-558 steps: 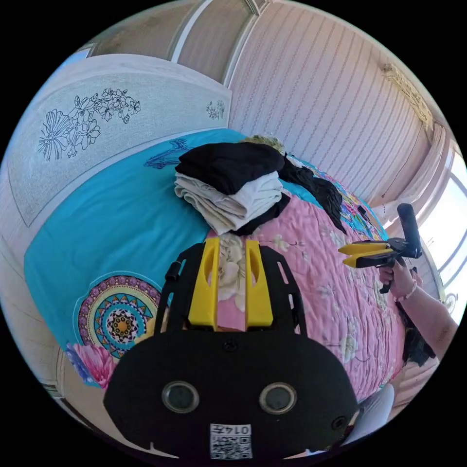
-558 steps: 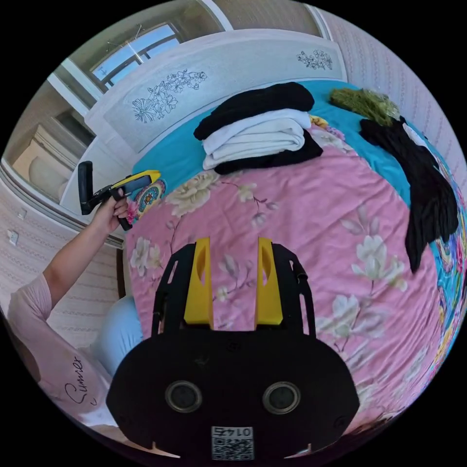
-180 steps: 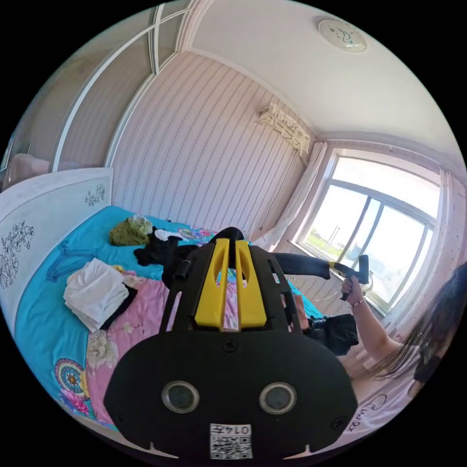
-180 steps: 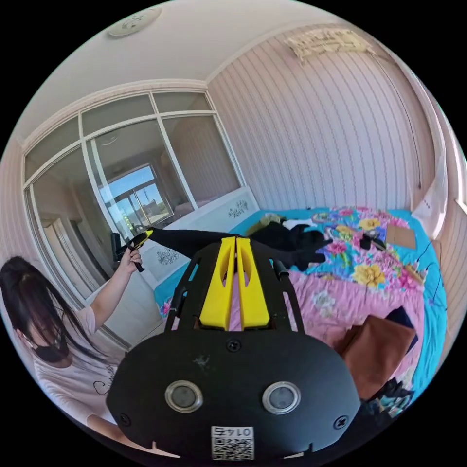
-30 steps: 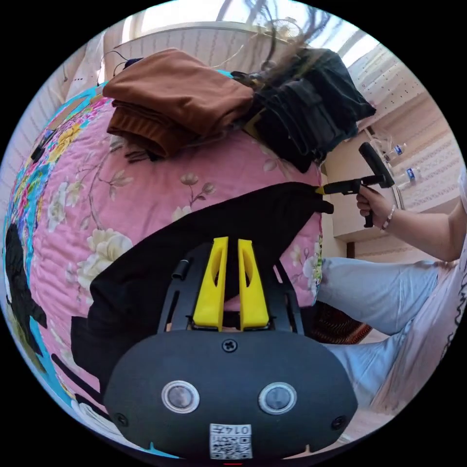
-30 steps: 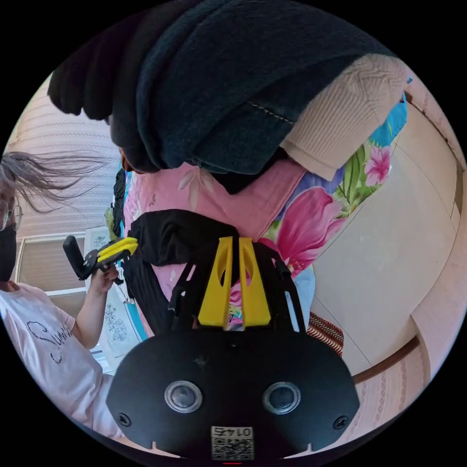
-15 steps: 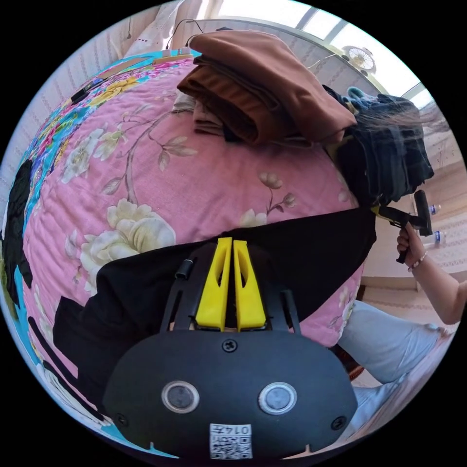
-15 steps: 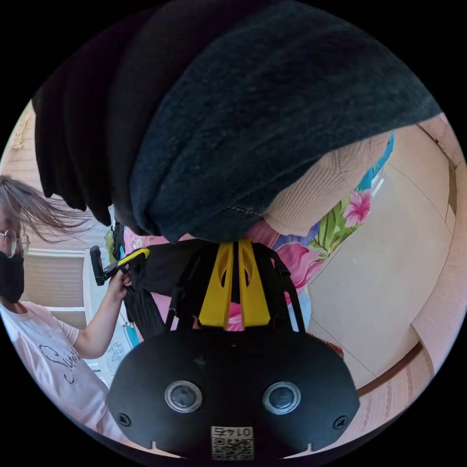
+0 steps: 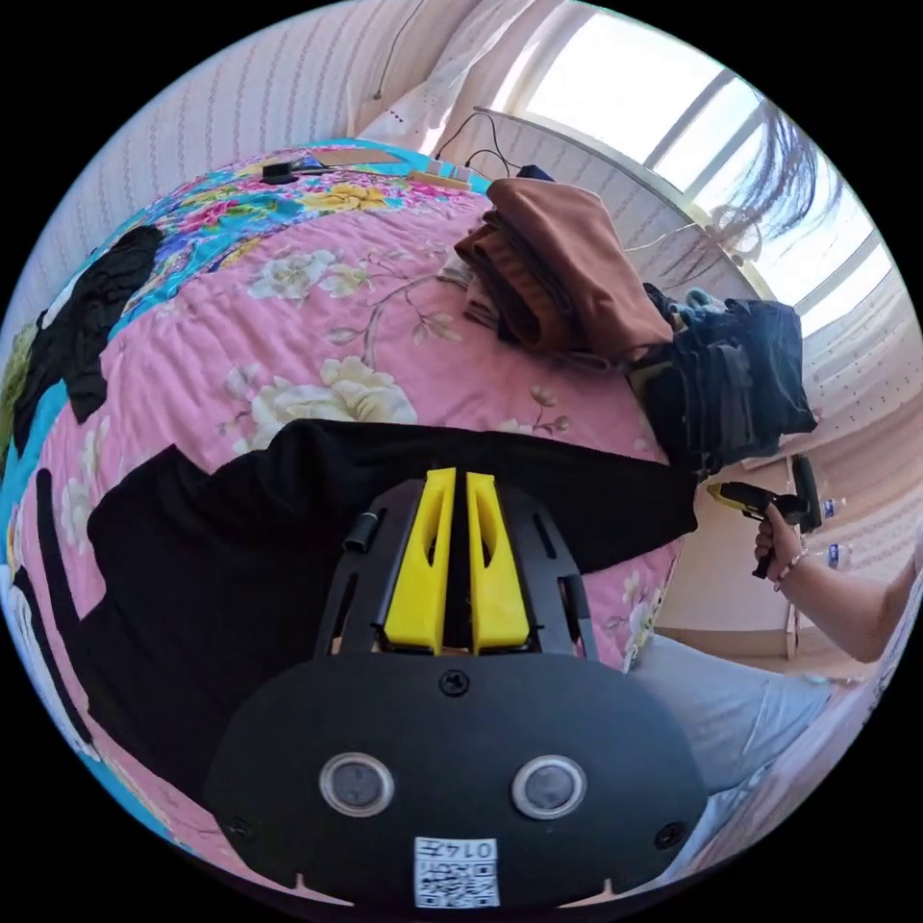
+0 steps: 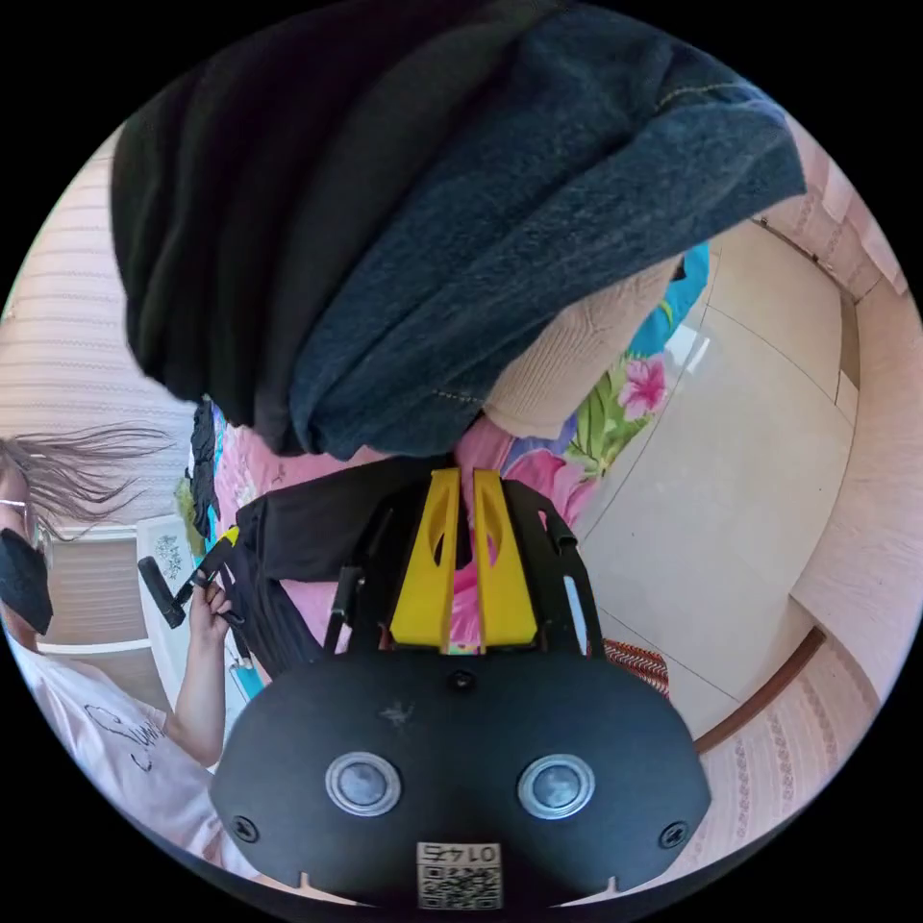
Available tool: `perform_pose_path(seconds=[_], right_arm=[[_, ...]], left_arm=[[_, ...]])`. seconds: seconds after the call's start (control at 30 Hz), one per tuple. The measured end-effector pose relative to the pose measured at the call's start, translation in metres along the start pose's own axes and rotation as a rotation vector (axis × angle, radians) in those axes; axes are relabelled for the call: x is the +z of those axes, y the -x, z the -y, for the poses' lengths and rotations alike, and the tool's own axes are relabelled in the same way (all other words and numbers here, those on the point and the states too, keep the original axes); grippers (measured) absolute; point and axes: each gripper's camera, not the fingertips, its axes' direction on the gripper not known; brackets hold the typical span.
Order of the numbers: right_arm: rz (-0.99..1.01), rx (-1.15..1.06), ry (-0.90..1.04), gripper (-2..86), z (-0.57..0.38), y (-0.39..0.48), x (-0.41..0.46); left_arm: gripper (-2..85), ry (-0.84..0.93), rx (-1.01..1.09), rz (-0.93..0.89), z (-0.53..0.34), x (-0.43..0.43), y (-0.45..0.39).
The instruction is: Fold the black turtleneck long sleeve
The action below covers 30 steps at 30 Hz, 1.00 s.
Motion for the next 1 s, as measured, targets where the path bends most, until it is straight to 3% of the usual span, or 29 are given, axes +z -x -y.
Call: perform_pose_path(seconds=[0.1,0.2,0.37,0.47,0.53,0.7,0.8,1.0], right_arm=[[-0.047,-0.076,0.075,0.6,-0.017,0.060,-0.002],[-0.072,-0.366,0.198,0.1,-0.039,0.168,0.023],[0.129,-0.918,0.480,0.1,-0.083,0.389,0.126],[0.245,-1.105,0.552,0.6,-0.112,0.509,0.179],[0.290,-1.172,0.559,1.0,-0.132,0.580,0.206],[0.326,-1.364,0.543,2.6,-0.209,0.754,0.263],[0.187,-1.421,0.529,4.4,-0.254,0.849,0.303],[-0.036,-1.354,0.641,7.4,-0.309,0.972,0.405]], left_arm=[[-0.6,-0.054,-0.173,0.071,-0.070,-0.073,0.049],[-0.9,-0.089,-0.367,0.215,-0.146,-0.142,0.103],[-0.8,-0.175,-0.619,0.390,-0.248,-0.243,0.183],[-0.3,-0.255,-0.666,0.425,-0.287,-0.291,0.226],[0.8,-0.295,-0.688,0.417,-0.304,-0.309,0.255],[6.4,-0.291,-0.770,0.199,-0.334,-0.316,0.338],[5.1,-0.212,-0.800,0.060,-0.352,-0.306,0.365],[-0.7,-0.275,-0.740,0.060,-0.388,-0.352,0.361]])
